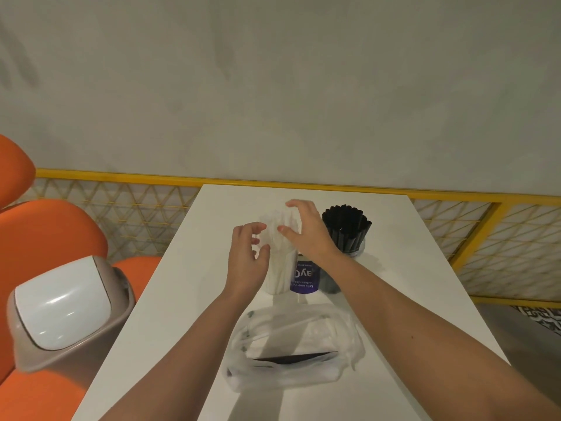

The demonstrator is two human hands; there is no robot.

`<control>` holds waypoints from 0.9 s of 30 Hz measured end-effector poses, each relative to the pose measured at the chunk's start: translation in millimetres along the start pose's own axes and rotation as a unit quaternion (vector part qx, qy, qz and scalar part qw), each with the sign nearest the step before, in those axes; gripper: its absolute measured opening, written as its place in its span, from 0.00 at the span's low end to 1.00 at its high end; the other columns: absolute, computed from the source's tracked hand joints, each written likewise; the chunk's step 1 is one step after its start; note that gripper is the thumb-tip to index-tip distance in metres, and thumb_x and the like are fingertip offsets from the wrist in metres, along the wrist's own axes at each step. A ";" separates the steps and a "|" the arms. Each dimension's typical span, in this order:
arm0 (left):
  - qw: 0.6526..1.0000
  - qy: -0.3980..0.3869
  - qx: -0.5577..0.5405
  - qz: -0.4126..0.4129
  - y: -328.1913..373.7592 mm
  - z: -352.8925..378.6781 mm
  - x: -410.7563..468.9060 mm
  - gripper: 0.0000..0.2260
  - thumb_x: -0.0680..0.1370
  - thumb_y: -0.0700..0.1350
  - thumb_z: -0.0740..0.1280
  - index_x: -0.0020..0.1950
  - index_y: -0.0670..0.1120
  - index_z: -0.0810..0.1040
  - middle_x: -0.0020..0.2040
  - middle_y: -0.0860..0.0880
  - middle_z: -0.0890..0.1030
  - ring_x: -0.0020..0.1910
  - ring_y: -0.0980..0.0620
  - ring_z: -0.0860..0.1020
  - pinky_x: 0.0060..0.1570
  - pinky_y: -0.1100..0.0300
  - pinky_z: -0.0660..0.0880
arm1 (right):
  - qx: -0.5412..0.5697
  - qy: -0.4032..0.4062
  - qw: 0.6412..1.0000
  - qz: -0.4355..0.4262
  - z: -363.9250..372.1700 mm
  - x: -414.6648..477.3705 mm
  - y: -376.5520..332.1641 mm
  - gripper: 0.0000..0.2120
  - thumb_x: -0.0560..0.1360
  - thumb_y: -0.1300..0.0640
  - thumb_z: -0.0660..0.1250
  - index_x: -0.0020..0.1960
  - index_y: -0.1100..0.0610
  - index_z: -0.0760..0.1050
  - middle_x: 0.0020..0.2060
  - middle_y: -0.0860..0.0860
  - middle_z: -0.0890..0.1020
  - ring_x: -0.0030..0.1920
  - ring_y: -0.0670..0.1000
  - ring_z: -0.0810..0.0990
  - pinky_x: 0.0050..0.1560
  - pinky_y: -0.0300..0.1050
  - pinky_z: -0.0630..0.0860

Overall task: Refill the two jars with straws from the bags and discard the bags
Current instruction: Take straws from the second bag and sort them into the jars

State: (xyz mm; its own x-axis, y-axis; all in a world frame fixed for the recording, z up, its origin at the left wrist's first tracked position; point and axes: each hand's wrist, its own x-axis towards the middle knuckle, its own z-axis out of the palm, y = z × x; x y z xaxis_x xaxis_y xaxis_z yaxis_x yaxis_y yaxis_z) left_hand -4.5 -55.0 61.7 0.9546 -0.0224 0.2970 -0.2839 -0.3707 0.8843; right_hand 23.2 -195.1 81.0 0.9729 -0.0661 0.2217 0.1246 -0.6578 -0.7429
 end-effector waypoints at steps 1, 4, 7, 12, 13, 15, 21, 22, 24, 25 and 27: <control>1.000 0.003 0.006 0.014 0.3 0.6 -2.9 0.13 0.76 0.35 0.64 0.58 0.46 0.73 0.56 0.51 0.71 0.48 0.56 0.73 0.43 0.71 0.70 | -0.004 0.032 0.999 -0.022 -3.0 -2.9 -4.3 0.20 0.75 0.57 0.67 0.65 0.55 0.67 0.64 0.51 0.69 0.65 0.48 0.67 0.61 0.36 0.63; 0.998 -0.025 0.030 0.057 -4.7 5.8 -13.9 0.10 0.75 0.34 0.64 0.54 0.45 0.74 0.51 0.51 0.73 0.44 0.58 0.74 0.40 0.73 0.70 | -0.005 0.099 0.991 -0.089 -9.2 -13.5 -12.3 0.13 0.75 0.60 0.65 0.60 0.58 0.71 0.55 0.50 0.72 0.56 0.48 0.72 0.54 0.32 0.67; 0.995 -0.070 0.046 0.058 -18.8 11.3 -28.2 0.09 0.74 0.33 0.64 0.50 0.45 0.74 0.48 0.51 0.74 0.41 0.58 0.75 0.40 0.71 0.70 | 0.041 0.057 0.993 -0.091 -14.6 -29.1 -13.4 0.05 0.76 0.63 0.64 0.52 0.61 0.74 0.45 0.50 0.76 0.43 0.46 0.75 0.41 0.27 0.70; 0.960 -0.245 0.136 0.009 -43.5 17.5 -52.6 0.07 0.76 0.36 0.63 0.50 0.44 0.79 0.42 0.52 0.77 0.37 0.56 0.75 0.41 0.68 0.69 | 0.042 -0.144 0.988 0.025 -10.6 -54.0 11.2 0.04 0.75 0.64 0.63 0.48 0.60 0.77 0.36 0.51 0.78 0.33 0.43 0.75 0.35 0.28 0.72; 0.940 -0.292 0.175 -0.001 -49.4 19.2 -57.6 0.08 0.77 0.38 0.62 0.52 0.44 0.80 0.44 0.51 0.78 0.40 0.54 0.76 0.43 0.67 0.69 | 0.031 -0.189 0.980 0.047 -7.0 -58.8 19.6 0.05 0.75 0.64 0.64 0.47 0.59 0.77 0.35 0.50 0.78 0.33 0.44 0.76 0.34 0.29 0.73; 0.897 -0.358 0.258 -0.011 -62.7 22.9 -67.4 0.12 0.77 0.41 0.62 0.59 0.45 0.77 0.55 0.48 0.77 0.52 0.51 0.77 0.51 0.66 0.69 | -0.015 -0.269 0.960 0.079 1.8 -69.2 37.5 0.04 0.75 0.63 0.65 0.48 0.60 0.78 0.34 0.47 0.78 0.33 0.43 0.77 0.35 0.30 0.72; 0.828 -0.397 0.391 -0.060 -85.0 26.5 -82.7 0.41 0.71 0.60 0.69 0.76 0.49 0.52 0.75 0.47 0.55 0.74 0.44 0.54 0.70 0.50 0.59 | -0.066 -0.300 0.947 0.091 21.2 -105.6 84.3 0.26 0.68 0.54 0.74 0.64 0.52 0.71 0.60 0.48 0.72 0.59 0.45 0.71 0.59 0.35 0.67; 0.817 -0.412 0.398 -0.067 -87.4 25.9 -84.2 0.45 0.69 0.63 0.69 0.77 0.49 0.49 0.76 0.47 0.53 0.75 0.44 0.53 0.71 0.48 0.57 | -0.072 -0.313 0.943 0.092 21.7 -110.5 89.5 0.35 0.66 0.51 0.76 0.69 0.49 0.66 0.67 0.46 0.66 0.65 0.46 0.65 0.65 0.38 0.64; 0.793 -0.439 0.418 -0.060 -92.3 24.6 -87.5 0.50 0.67 0.65 0.70 0.77 0.49 0.45 0.76 0.47 0.52 0.76 0.45 0.51 0.72 0.48 0.55 | -0.105 -0.347 0.926 0.105 21.5 -119.3 97.1 0.48 0.63 0.46 0.77 0.74 0.44 0.53 0.74 0.45 0.53 0.74 0.48 0.52 0.73 0.47 0.56; 0.784 -0.448 0.427 -0.050 -94.0 24.2 -88.9 0.51 0.66 0.65 0.70 0.77 0.49 0.44 0.76 0.47 0.52 0.75 0.45 0.51 0.72 0.48 0.54 | -0.126 -0.358 0.919 0.110 21.3 -123.0 100.4 0.51 0.62 0.45 0.77 0.75 0.43 0.48 0.76 0.44 0.47 0.75 0.49 0.48 0.75 0.50 0.53; 0.775 -0.454 0.438 -0.034 -95.8 24.5 -91.5 0.51 0.66 0.63 0.72 0.77 0.48 0.43 0.76 0.48 0.52 0.75 0.45 0.52 0.72 0.49 0.55 | -0.158 -0.365 0.911 0.111 23.0 -128.2 106.5 0.55 0.62 0.44 0.77 0.75 0.42 0.43 0.76 0.44 0.43 0.76 0.50 0.45 0.75 0.52 0.52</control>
State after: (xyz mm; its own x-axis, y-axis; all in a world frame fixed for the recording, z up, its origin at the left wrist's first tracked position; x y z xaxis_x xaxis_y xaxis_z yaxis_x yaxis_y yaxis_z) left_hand -62.5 -40.2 -59.1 0.7482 -0.4717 -0.4666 -0.4393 -0.8792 0.1844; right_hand -83.8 -239.4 -41.1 0.8521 0.2177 -0.4760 -0.0402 -0.8795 -0.4742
